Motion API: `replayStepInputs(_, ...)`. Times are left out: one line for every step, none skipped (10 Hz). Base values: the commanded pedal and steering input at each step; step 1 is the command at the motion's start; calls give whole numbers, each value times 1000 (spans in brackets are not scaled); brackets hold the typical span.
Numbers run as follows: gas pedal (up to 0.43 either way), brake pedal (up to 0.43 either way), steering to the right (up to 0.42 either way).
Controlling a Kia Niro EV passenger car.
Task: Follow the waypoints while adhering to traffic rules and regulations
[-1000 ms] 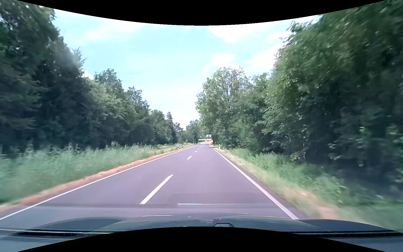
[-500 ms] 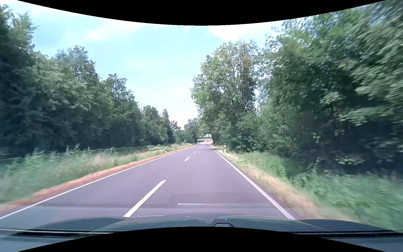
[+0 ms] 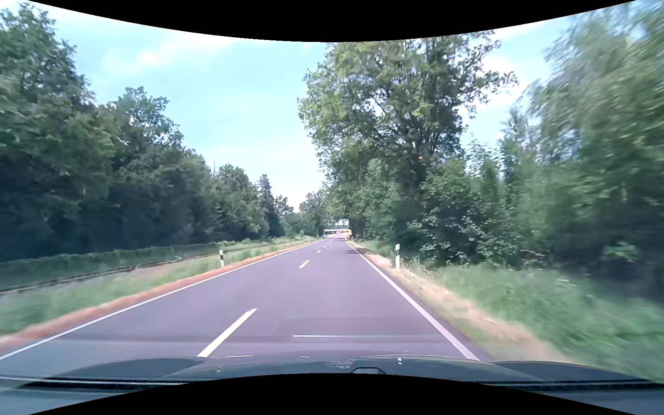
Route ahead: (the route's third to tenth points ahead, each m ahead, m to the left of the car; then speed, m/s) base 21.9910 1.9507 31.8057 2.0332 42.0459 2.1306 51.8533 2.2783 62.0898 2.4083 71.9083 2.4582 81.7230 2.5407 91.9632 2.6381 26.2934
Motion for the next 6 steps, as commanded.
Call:
replayStepInputs(0, 104, -2)
replayStepInputs(0, 104, -2)
replayStepInputs(0, 116, -3)
replayStepInputs(0, 128, -3)
replayStepInputs(0, 128, -3)
replayStepInputs(0, 122, -3)
